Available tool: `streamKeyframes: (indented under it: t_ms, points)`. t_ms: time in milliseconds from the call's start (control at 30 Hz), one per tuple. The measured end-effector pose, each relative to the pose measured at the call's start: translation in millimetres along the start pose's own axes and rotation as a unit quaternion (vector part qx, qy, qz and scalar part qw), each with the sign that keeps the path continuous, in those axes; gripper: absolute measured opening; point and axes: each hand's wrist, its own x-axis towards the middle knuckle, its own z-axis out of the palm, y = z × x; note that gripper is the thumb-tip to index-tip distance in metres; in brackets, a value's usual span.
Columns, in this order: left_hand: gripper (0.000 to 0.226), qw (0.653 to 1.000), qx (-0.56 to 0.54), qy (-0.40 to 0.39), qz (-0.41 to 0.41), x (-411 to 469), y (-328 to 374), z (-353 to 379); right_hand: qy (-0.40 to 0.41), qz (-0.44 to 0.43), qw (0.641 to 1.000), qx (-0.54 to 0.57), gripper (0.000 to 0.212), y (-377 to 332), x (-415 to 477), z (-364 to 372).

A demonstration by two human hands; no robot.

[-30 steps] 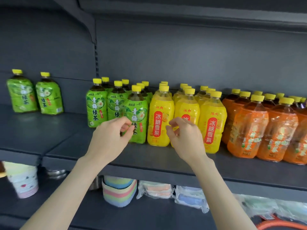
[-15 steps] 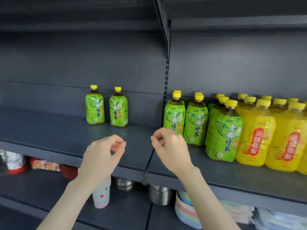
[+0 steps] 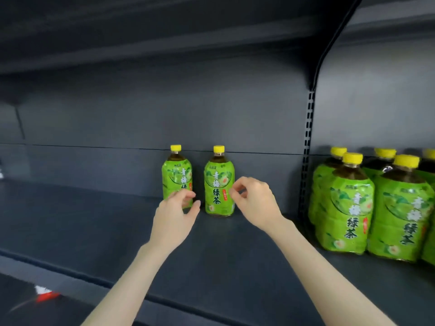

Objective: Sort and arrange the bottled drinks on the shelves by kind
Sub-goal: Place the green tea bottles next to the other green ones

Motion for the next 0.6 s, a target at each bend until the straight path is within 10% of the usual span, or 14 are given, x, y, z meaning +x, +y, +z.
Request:
streamKeyframes:
  t_ms: [467,600]
  points:
    - [0.1,0.989,-0.081,-0.011,-0.121,134,-131,34,0.121,0.145,0.981,-0.034,0.08,6,86,99]
    - [0.098,0.975,-0.176,-0.076,-0.116,154,-151,45,0.105,0.236,0.961,0.102,0.105,10,93,118]
